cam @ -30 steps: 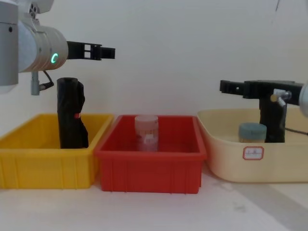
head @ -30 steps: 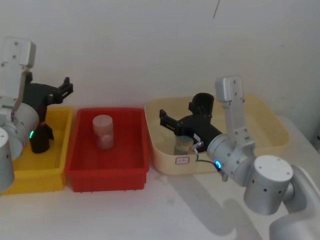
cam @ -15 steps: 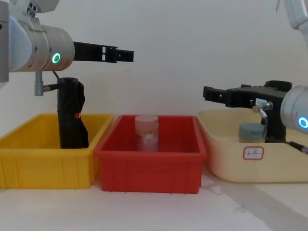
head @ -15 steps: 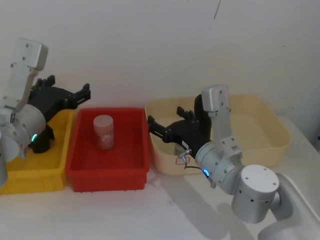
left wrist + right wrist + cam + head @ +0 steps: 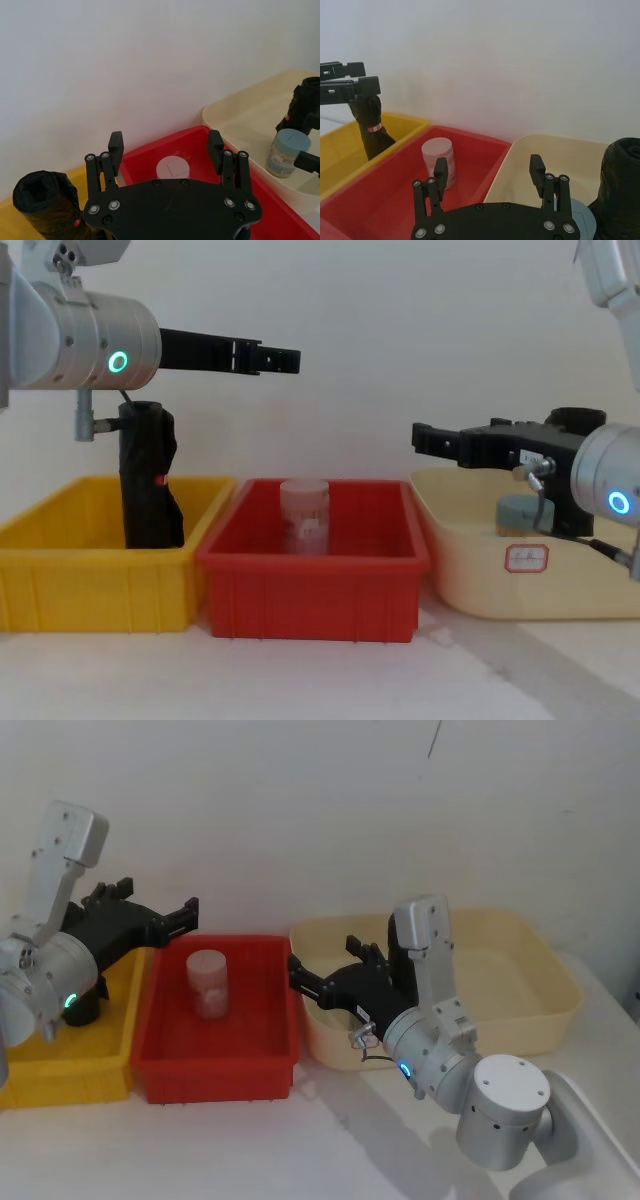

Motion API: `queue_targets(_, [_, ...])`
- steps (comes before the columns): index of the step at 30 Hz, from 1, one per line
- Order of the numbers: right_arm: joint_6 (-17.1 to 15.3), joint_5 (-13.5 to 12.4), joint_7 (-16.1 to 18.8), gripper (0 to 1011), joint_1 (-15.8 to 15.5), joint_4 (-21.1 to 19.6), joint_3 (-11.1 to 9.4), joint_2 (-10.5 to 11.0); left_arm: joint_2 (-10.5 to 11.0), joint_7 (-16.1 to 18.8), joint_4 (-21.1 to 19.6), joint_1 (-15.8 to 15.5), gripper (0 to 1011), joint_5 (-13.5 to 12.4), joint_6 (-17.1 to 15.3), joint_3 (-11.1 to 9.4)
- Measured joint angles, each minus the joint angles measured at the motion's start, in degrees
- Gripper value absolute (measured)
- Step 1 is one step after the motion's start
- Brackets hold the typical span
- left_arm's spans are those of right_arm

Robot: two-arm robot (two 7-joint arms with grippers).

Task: Pick up the garbage bag with the one hand and transfer it to the other hand.

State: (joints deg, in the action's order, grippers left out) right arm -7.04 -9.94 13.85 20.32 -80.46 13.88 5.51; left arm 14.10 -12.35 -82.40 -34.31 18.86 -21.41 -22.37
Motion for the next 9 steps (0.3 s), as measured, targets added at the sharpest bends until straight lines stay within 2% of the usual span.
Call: queue_targets(9, [0.33, 0.04, 0.01, 1004, 0.00, 0.17, 0.19, -0.05, 0.26, -1.32, -0.07, -0.05, 1000, 0.33, -0.08, -0.15])
